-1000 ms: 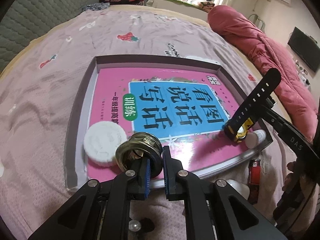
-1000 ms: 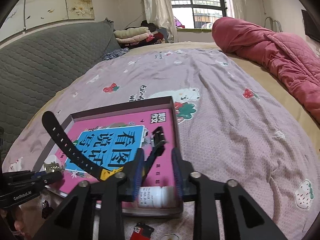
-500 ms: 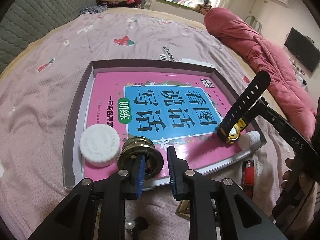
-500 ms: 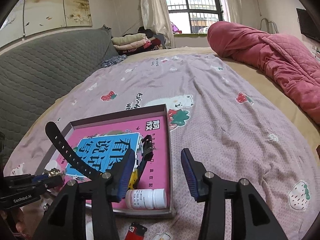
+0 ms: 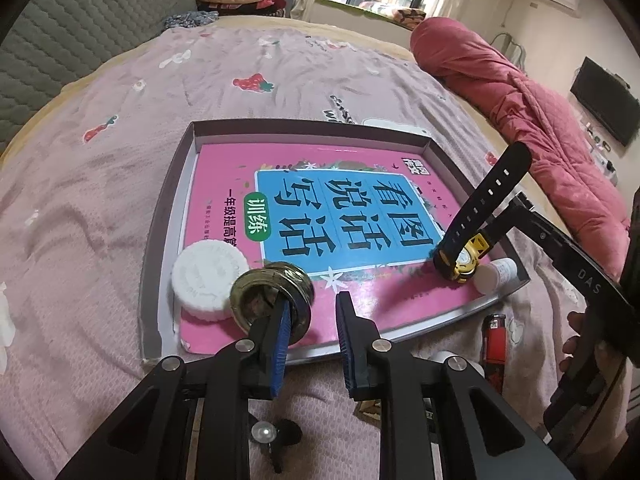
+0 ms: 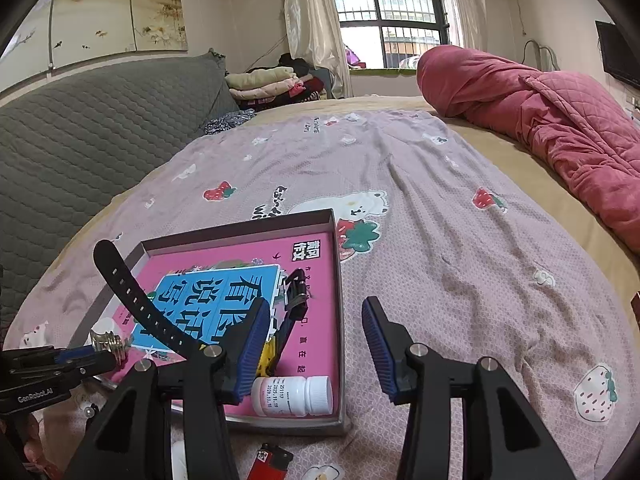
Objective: Organize rigid objects
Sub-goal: 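Lower the watch into the tray with the right tool while the left tool lowers the ring fitting, then open both tools and withdraw them from the tray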
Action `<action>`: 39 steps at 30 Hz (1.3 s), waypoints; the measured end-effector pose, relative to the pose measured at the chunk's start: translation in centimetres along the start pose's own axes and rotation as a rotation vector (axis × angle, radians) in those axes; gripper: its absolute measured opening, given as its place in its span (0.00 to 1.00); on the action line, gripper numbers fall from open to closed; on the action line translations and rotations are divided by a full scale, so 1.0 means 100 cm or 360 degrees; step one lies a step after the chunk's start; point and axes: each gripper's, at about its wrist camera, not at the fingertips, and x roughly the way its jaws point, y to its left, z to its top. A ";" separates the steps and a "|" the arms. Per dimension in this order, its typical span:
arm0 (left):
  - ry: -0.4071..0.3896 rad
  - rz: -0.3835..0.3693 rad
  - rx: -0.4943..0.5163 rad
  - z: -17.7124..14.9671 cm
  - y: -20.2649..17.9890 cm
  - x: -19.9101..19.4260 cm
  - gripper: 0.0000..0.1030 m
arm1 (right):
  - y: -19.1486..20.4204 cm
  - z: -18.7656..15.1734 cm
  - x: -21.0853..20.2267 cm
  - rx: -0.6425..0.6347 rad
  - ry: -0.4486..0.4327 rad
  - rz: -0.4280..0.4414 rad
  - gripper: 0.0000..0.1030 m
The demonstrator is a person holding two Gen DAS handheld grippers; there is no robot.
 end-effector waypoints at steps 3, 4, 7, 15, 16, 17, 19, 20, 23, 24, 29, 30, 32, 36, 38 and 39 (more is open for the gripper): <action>0.0002 0.0000 -0.0003 -0.001 0.001 -0.003 0.22 | 0.000 0.000 0.000 -0.0001 0.0001 -0.0001 0.46; 0.0003 0.0003 -0.0004 -0.001 0.001 -0.003 0.22 | 0.000 0.000 0.000 -0.0002 0.0001 -0.0001 0.46; 0.0003 0.0005 -0.0008 -0.002 0.002 -0.006 0.22 | 0.000 0.000 -0.001 -0.0002 0.0000 -0.0001 0.46; -0.0003 0.0018 -0.0006 0.001 0.002 -0.011 0.22 | 0.001 0.000 -0.003 -0.0012 -0.0004 0.0002 0.46; -0.0006 0.0018 -0.0001 0.002 0.001 -0.012 0.22 | 0.001 0.000 -0.004 -0.0015 -0.0006 0.0003 0.46; -0.0010 0.0019 0.0008 0.002 0.000 -0.013 0.22 | 0.002 0.000 -0.004 -0.0016 -0.0008 0.0002 0.46; -0.0018 0.0022 0.0025 0.002 -0.001 -0.017 0.22 | 0.001 0.000 -0.005 -0.0013 -0.0008 0.0003 0.46; -0.0018 0.0023 0.0025 0.002 -0.001 -0.017 0.22 | 0.001 0.000 -0.005 -0.0011 -0.0008 0.0002 0.46; -0.0015 0.0026 0.0014 0.003 0.000 -0.018 0.22 | 0.000 0.000 -0.005 -0.0002 -0.0009 0.0006 0.46; -0.0020 0.0026 0.0010 0.003 0.001 -0.019 0.22 | 0.000 0.000 -0.006 -0.0003 -0.0012 0.0004 0.46; -0.0042 0.0030 0.0006 0.006 0.001 -0.025 0.23 | 0.000 0.001 -0.008 0.0001 -0.0024 0.0018 0.46; -0.0041 0.0034 0.0005 0.007 0.001 -0.025 0.23 | -0.001 0.001 -0.009 0.0001 -0.0027 0.0018 0.46; -0.0045 0.0038 0.0000 0.008 0.002 -0.027 0.23 | -0.001 0.001 -0.009 -0.0003 -0.0032 0.0021 0.46; -0.0054 0.0041 -0.0005 0.008 0.005 -0.030 0.25 | 0.000 0.001 -0.011 -0.0009 -0.0036 0.0028 0.47; -0.0053 0.0040 -0.0013 0.008 0.006 -0.030 0.33 | 0.000 0.001 -0.012 -0.0014 -0.0040 0.0029 0.47; -0.0057 0.0036 -0.0020 0.008 0.006 -0.031 0.35 | 0.001 0.001 -0.013 -0.0018 -0.0042 0.0034 0.49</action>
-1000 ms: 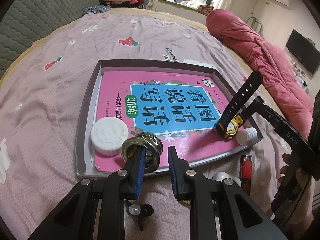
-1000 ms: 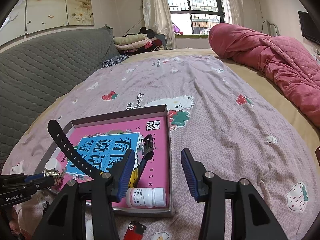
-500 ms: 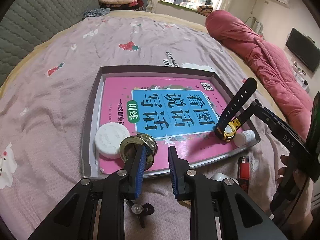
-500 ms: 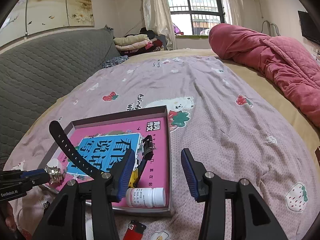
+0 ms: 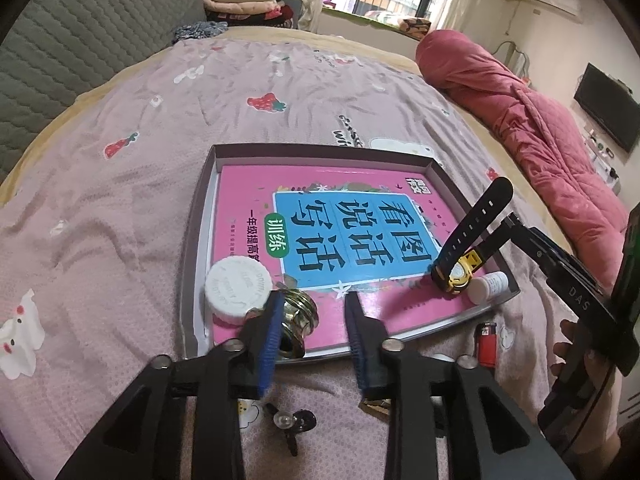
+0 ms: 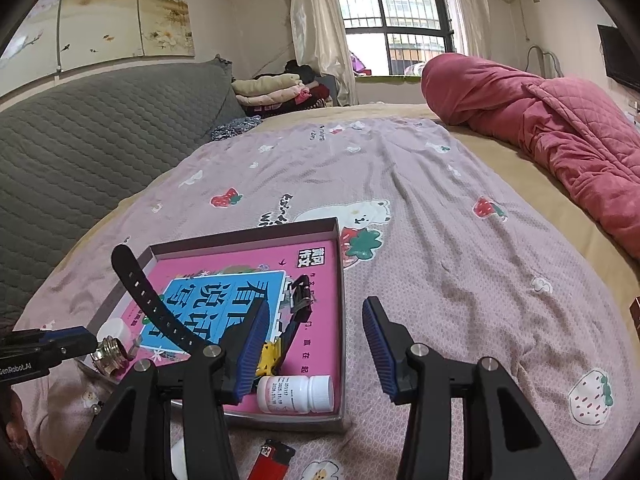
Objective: Organize rigid objects
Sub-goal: 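Open both tools and withdraw them from the tray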
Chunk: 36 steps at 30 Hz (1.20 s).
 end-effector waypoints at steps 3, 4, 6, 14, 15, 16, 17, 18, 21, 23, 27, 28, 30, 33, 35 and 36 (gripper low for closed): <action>-0.0009 -0.0009 -0.0002 0.000 0.000 -0.002 0.37 | 0.001 -0.001 -0.001 -0.0012 -0.0004 0.0005 0.54; -0.0011 -0.0008 0.0001 0.000 0.000 -0.002 0.37 | 0.002 -0.001 -0.001 -0.0014 -0.0004 0.0004 0.54; -0.0018 -0.0006 0.0004 -0.001 0.000 -0.003 0.38 | 0.002 -0.001 -0.001 -0.0022 -0.0004 0.0004 0.54; -0.0045 -0.0019 -0.0016 -0.001 0.003 -0.009 0.50 | 0.004 -0.001 -0.002 -0.0040 -0.0013 0.0006 0.54; -0.0046 -0.0015 -0.0014 -0.001 0.003 -0.010 0.51 | 0.005 -0.001 -0.002 -0.0043 -0.0013 0.0009 0.54; -0.0048 -0.0008 -0.0012 -0.002 0.002 -0.010 0.53 | 0.005 -0.001 -0.002 -0.0045 -0.0013 0.0011 0.54; -0.0049 -0.0005 -0.0009 -0.002 0.002 -0.011 0.54 | 0.005 -0.001 -0.003 -0.0049 -0.0015 0.0009 0.54; -0.0048 -0.0007 -0.0008 -0.003 0.002 -0.011 0.54 | 0.005 -0.001 -0.003 -0.0051 -0.0016 0.0010 0.54; -0.0049 -0.0008 -0.0006 -0.004 0.000 -0.012 0.54 | 0.005 -0.002 -0.005 -0.0055 -0.0019 0.0010 0.54; -0.0053 -0.0006 -0.0004 -0.004 -0.001 -0.014 0.54 | 0.006 -0.003 -0.006 -0.0058 -0.0023 0.0005 0.54; -0.0055 -0.0010 0.0004 -0.005 -0.003 -0.017 0.55 | 0.005 -0.003 -0.009 -0.0056 -0.0028 -0.0001 0.54; -0.0055 -0.0010 0.0006 -0.006 -0.004 -0.018 0.55 | 0.005 -0.003 -0.011 -0.0057 -0.0030 -0.0001 0.54; -0.0055 -0.0019 0.0012 -0.006 -0.005 -0.020 0.55 | 0.005 -0.004 -0.013 -0.0066 -0.0033 -0.0009 0.54; -0.0060 -0.0020 0.0025 -0.008 -0.008 -0.024 0.55 | 0.008 -0.005 -0.017 -0.0077 -0.0036 -0.0015 0.54; -0.0063 -0.0021 0.0031 -0.009 -0.009 -0.027 0.55 | 0.009 -0.006 -0.019 -0.0085 -0.0039 -0.0020 0.54; -0.0064 -0.0020 0.0033 -0.009 -0.010 -0.027 0.55 | 0.009 -0.007 -0.020 -0.0090 -0.0042 -0.0023 0.54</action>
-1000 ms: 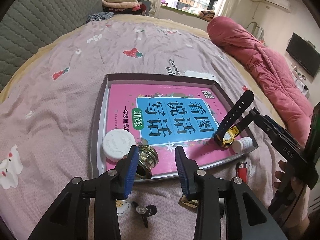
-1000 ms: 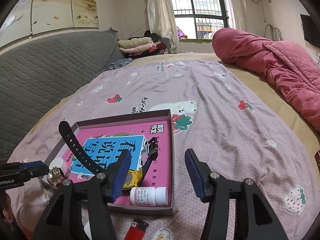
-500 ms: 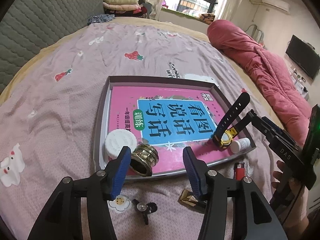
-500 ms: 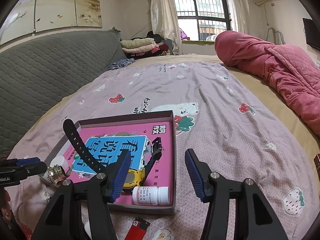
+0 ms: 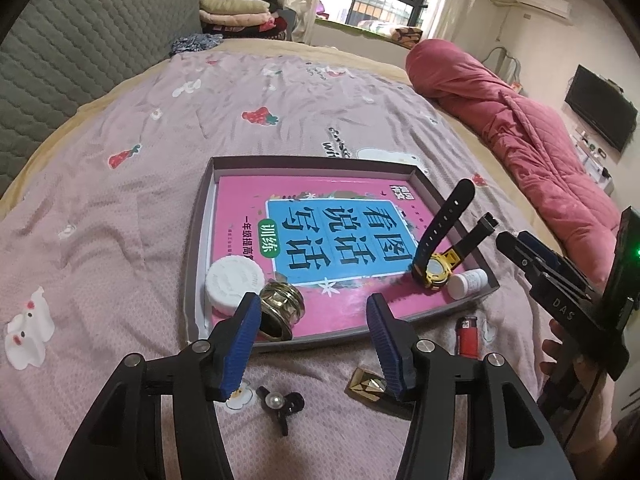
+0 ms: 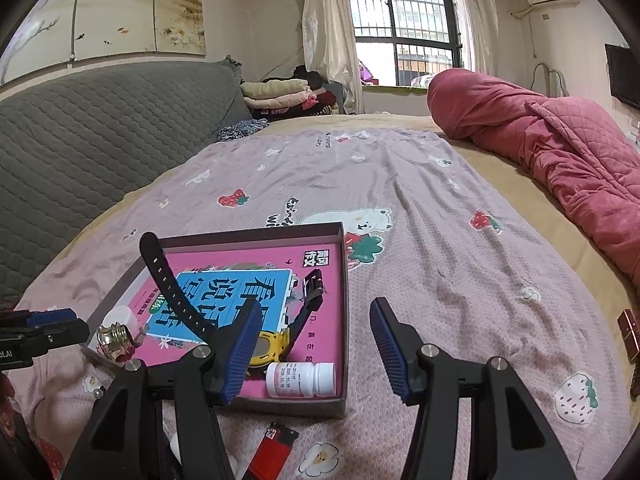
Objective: Organize rigid objects
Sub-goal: 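Open both tools and withdraw them from the tray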
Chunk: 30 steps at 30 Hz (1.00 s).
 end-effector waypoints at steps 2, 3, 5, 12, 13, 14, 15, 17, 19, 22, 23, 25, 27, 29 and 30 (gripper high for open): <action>-0.0004 0.0001 0.0006 0.000 -0.001 -0.003 0.55 | 0.002 -0.001 -0.003 -0.0007 -0.0006 -0.0004 0.54; -0.0007 0.0003 0.0006 -0.001 -0.001 -0.004 0.55 | 0.003 -0.001 -0.006 -0.0010 -0.0009 -0.0001 0.54; -0.0011 0.0003 0.0005 -0.001 0.000 -0.007 0.55 | 0.006 -0.003 -0.009 -0.0017 -0.0011 0.0004 0.54; -0.0027 -0.0013 0.0005 -0.002 -0.001 -0.017 0.55 | 0.010 -0.009 -0.019 -0.0027 0.0003 -0.0001 0.54; -0.0029 -0.0015 0.0006 -0.002 -0.001 -0.018 0.55 | 0.010 -0.010 -0.020 -0.0025 0.0008 -0.0006 0.54; -0.0031 -0.0017 0.0004 -0.003 -0.002 -0.018 0.55 | 0.010 -0.011 -0.020 -0.0026 0.0011 -0.0009 0.54; -0.0028 -0.0022 0.0004 -0.004 -0.003 -0.019 0.55 | 0.010 -0.012 -0.021 -0.0029 0.0015 -0.0011 0.54; -0.0023 -0.0025 0.0010 -0.005 -0.004 -0.020 0.55 | 0.011 -0.013 -0.022 -0.0030 0.0019 -0.0015 0.54; -0.0022 -0.0025 0.0029 -0.006 -0.007 -0.021 0.55 | 0.012 -0.013 -0.024 -0.0033 0.0023 -0.0012 0.54; -0.0023 -0.0025 0.0036 -0.006 -0.008 -0.023 0.56 | 0.013 -0.014 -0.026 -0.0035 0.0023 -0.0008 0.54; -0.0026 -0.0024 0.0036 -0.007 -0.008 -0.024 0.56 | 0.014 -0.015 -0.028 -0.0036 0.0024 -0.0008 0.54; -0.0028 -0.0018 0.0039 -0.007 -0.009 -0.025 0.56 | 0.015 -0.016 -0.029 -0.0039 0.0031 -0.0006 0.54; -0.0031 -0.0008 0.0040 -0.009 -0.010 -0.026 0.56 | 0.017 -0.018 -0.031 -0.0040 0.0035 -0.0003 0.54; -0.0027 0.0000 0.0037 -0.010 -0.010 -0.027 0.57 | 0.019 -0.019 -0.032 -0.0042 0.0043 0.0003 0.54; -0.0022 0.0003 0.0036 -0.011 -0.010 -0.027 0.58 | 0.020 -0.020 -0.033 -0.0043 0.0048 0.0006 0.54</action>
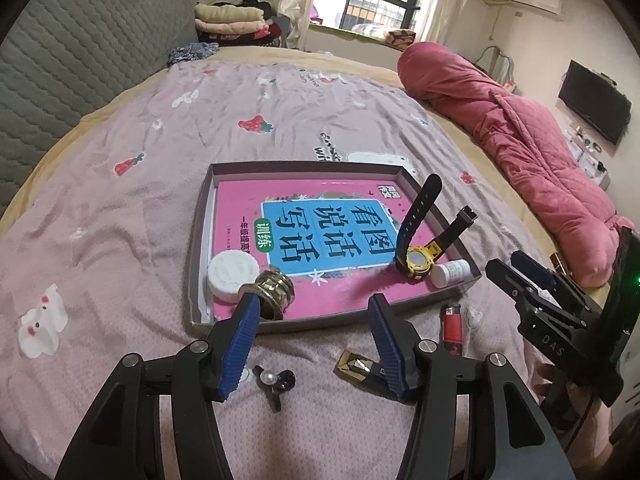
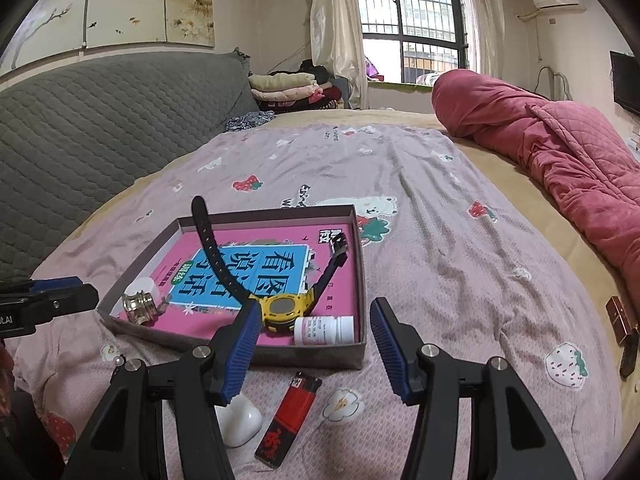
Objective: Organize rigid objects
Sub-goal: 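Open both tools and withdraw them from the tray, then move both open tools toward the lighters and earbud case beside the tray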
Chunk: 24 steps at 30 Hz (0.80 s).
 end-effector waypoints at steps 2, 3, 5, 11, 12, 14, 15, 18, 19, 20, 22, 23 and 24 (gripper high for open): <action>0.0002 0.0004 -0.0001 -0.001 -0.001 -0.001 0.63 | 0.002 -0.002 0.000 0.0001 0.0013 0.0011 0.54; 0.0002 0.0003 0.0001 -0.002 -0.001 -0.001 0.63 | 0.004 -0.003 0.000 0.0000 0.0022 0.0017 0.54; 0.0004 0.0003 0.0006 -0.003 -0.002 -0.002 0.63 | 0.008 -0.004 -0.001 -0.0008 0.0033 0.0023 0.54; 0.0001 0.0001 0.0010 -0.004 -0.001 -0.008 0.63 | 0.018 -0.009 -0.004 -0.0048 0.0060 0.0030 0.54; 0.0000 -0.0001 0.0009 -0.004 -0.001 -0.009 0.63 | 0.019 -0.010 -0.004 -0.0051 0.0066 0.0031 0.54; -0.0002 0.0001 0.0006 -0.004 0.001 -0.010 0.64 | 0.020 -0.012 -0.005 -0.0058 0.0071 0.0029 0.54; -0.0002 0.0000 0.0004 -0.004 0.001 -0.011 0.64 | 0.020 -0.012 -0.006 -0.0061 0.0074 0.0028 0.54; -0.0002 0.0005 0.0001 -0.005 0.002 -0.013 0.64 | 0.021 -0.015 -0.007 -0.0069 0.0080 0.0021 0.54; -0.0001 0.0006 0.0002 -0.005 0.002 -0.014 0.64 | 0.021 -0.015 -0.008 -0.0072 0.0082 0.0017 0.54; 0.0000 0.0005 0.0004 -0.005 0.002 -0.014 0.64 | 0.021 -0.015 -0.009 -0.0074 0.0083 0.0015 0.54; -0.0001 0.0007 0.0010 -0.006 0.002 -0.016 0.64 | 0.022 -0.016 -0.010 -0.0072 0.0086 0.0015 0.54; 0.0000 0.0006 0.0012 -0.006 0.002 -0.016 0.64 | 0.022 -0.016 -0.010 -0.0073 0.0086 0.0012 0.54; 0.0000 0.0006 0.0013 -0.007 0.002 -0.017 0.64 | 0.022 -0.017 -0.011 -0.0075 0.0086 0.0011 0.54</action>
